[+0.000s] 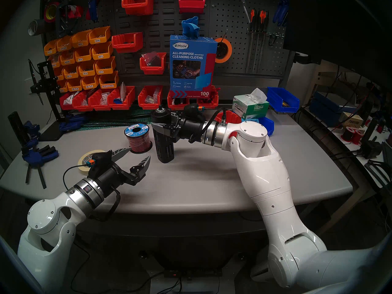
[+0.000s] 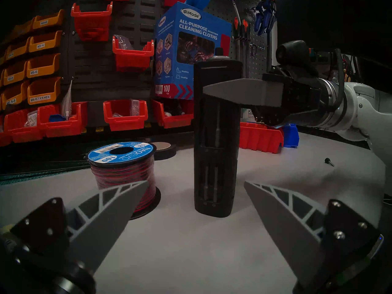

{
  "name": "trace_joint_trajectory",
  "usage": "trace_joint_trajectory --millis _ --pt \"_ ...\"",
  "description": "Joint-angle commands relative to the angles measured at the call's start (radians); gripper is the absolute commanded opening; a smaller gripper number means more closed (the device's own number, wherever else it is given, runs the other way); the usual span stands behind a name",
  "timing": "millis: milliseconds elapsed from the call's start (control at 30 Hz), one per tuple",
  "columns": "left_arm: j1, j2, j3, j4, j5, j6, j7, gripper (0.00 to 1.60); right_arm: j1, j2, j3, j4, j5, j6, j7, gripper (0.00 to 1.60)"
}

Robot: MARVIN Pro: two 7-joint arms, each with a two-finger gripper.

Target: Pick a screwdriver bit and insert it into the screwdriver

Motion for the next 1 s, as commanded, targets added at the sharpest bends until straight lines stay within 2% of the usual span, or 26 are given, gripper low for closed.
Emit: trace_joint_trajectory --millis 0,167,633,667,733,767,833,900,967 --pt "-0.088 0.029 0.017 -0.001 -0.013 -0.017 -0.019 1.60 0.025 -0.021 -0.001 -0.049 0.008 -0.003 -0.002 0.75" --pt "-0.112 0.049 0.043 0.013 -0.003 -0.011 -0.032 1.60 0.020 -0.022 -0.002 -0.055 0.006 0.001 -0.002 0.75" --pt "-0.144 0.057 0.088 0.050 -0.003 0.008 -0.026 1.60 0.008 -0.023 -0.001 -0.076 -0.003 0.013 -0.012 0.74" --pt "-0.145 0.057 0.089 0.050 -0.003 0.009 -0.025 1.38 0.007 -0.023 -0.001 -0.077 -0.003 0.014 -0.013 0.74" --pt "-0.149 0.057 0.093 0.052 -0.003 0.012 -0.023 1.31 0.006 -0.023 -0.001 -0.079 -0.004 0.016 -0.014 0.74" --pt "-0.151 0.057 0.096 0.053 -0.002 0.013 -0.022 1.18 0.006 -0.023 -0.001 -0.079 -0.004 0.016 -0.014 0.74" --pt "-0.157 0.057 0.105 0.057 0.001 0.012 -0.017 1.15 0.005 -0.022 -0.001 -0.080 -0.004 0.016 -0.015 0.74" --pt "-0.163 0.058 0.112 0.059 0.004 0.013 -0.011 1.22 0.005 -0.022 0.000 -0.080 -0.004 0.017 -0.015 0.73" --pt "-0.169 0.058 0.119 0.063 0.002 0.015 -0.005 1.17 0.004 -0.022 -0.001 -0.079 -0.003 0.018 -0.015 0.73"
